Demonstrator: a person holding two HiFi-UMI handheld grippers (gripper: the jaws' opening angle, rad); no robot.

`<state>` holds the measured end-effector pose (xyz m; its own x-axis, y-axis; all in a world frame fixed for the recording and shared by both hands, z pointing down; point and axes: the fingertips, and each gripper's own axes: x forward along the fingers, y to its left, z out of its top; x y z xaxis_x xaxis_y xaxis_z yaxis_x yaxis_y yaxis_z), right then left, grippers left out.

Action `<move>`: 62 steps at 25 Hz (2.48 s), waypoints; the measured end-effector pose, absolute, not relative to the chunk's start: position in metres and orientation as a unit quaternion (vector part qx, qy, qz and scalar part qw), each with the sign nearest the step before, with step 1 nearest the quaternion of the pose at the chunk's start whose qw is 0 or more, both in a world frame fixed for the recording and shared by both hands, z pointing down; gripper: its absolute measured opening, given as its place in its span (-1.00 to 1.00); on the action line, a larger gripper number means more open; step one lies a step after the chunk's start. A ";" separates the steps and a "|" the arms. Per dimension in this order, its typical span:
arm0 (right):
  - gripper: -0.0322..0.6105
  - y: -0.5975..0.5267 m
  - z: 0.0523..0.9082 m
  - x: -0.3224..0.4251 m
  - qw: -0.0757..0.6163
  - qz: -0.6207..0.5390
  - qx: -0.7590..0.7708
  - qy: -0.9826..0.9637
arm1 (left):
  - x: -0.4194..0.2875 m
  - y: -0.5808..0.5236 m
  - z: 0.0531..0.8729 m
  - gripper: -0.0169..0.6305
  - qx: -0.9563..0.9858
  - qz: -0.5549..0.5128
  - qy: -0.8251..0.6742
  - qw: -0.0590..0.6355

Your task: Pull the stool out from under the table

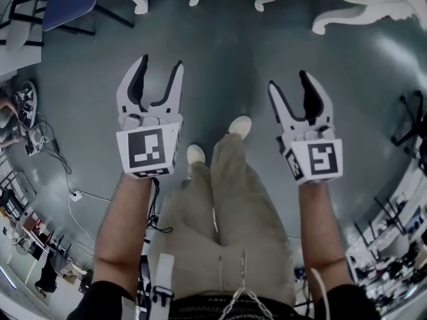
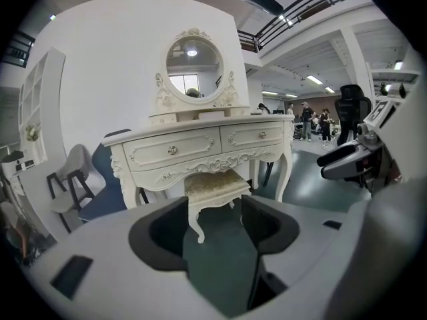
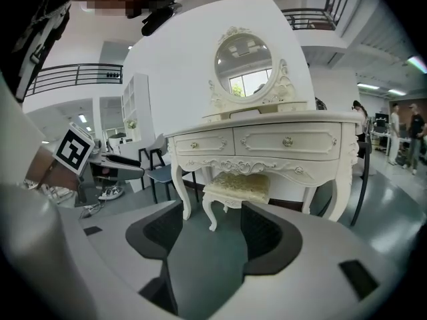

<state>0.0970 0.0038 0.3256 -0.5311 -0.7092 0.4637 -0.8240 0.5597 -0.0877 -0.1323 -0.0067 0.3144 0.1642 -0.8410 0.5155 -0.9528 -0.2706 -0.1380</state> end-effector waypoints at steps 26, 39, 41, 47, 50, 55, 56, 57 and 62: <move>-0.13 -0.015 0.368 0.115 0.233 0.169 0.489 -0.823 | -0.139 -0.008 0.371 -0.18 0.754 0.302 -0.569 0.133; -0.13 -0.024 0.372 0.113 0.265 0.165 0.487 -0.816 | -0.158 -0.018 0.413 -0.18 0.740 0.349 -0.548 0.176; -0.13 -0.031 0.375 0.113 0.271 0.163 0.485 -0.815 | -0.159 -0.022 0.420 -0.18 0.740 0.357 -0.542 0.176; -0.13 -0.048 0.389 0.115 0.291 0.159 0.473 -0.816 | -0.153 -0.031 0.435 -0.18 0.745 0.376 -0.525 0.167; -0.13 -0.054 0.398 0.118 0.307 0.152 0.463 -0.817 | -0.147 -0.038 0.443 -0.18 0.745 0.378 -0.523 0.170; -0.10 -0.070 0.410 0.124 0.327 0.148 0.455 -0.815 | -0.136 -0.061 0.447 -0.18 0.745 0.405 -0.511 0.140; -0.08 -0.072 0.414 0.126 0.331 0.155 0.455 -0.812 | -0.134 -0.065 0.448 -0.18 0.745 0.414 -0.506 0.131; -0.06 -0.075 0.417 0.129 0.335 0.158 0.457 -0.809 | -0.133 -0.068 0.450 -0.18 0.745 0.421 -0.502 0.127; -0.01 -0.091 0.426 0.145 0.359 0.148 0.480 -0.786 | -0.141 -0.083 0.454 -0.18 0.735 0.437 -0.502 0.132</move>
